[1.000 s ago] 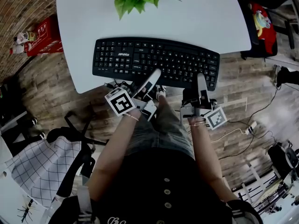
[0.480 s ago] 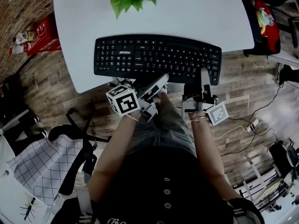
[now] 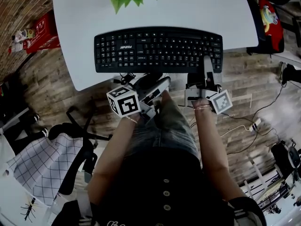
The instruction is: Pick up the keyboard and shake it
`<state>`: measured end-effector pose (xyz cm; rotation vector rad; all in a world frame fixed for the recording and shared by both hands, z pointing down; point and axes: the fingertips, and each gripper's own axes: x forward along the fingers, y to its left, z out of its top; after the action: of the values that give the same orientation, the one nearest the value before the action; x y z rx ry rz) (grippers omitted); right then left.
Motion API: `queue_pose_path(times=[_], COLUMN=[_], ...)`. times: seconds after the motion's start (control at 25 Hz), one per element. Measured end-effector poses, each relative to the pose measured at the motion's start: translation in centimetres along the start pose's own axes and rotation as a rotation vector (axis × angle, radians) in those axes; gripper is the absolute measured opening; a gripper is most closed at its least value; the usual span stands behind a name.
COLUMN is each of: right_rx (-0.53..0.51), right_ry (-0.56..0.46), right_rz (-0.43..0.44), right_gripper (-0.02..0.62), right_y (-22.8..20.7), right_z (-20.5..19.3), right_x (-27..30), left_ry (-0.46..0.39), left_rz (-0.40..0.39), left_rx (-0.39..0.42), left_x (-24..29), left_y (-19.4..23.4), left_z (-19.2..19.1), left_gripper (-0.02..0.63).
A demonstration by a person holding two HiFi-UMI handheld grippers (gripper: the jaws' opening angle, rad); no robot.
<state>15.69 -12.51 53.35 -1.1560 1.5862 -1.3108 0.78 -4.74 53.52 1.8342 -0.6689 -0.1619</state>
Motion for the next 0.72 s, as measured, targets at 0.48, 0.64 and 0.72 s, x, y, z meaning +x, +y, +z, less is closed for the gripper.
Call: queue_pose_path(times=[0.48, 0.64, 0.72], right_rx=[-0.145, -0.195, -0.233], right_ry=[0.138, 0.141, 0.152], right_rz=[-0.072, -0.139, -0.173], right_gripper=[0.204, 0.238, 0.241], right_y=[-0.4, -0.8, -0.8], right_z=[-1.8, -2.1, -2.2], right_x=[0.4, -0.5, -1.1], left_ry=[0.060, 0.096, 0.114], left_rz=[0.001, -0.008, -0.004], left_rx=[0.086, 0.090, 0.097], left_x=[1.9, 2.2, 2.1], left_y=[-0.6, -1.2, -1.4], left_z=[-0.9, -1.7, -2.1], left_gripper=[0.218, 0.218, 0.218])
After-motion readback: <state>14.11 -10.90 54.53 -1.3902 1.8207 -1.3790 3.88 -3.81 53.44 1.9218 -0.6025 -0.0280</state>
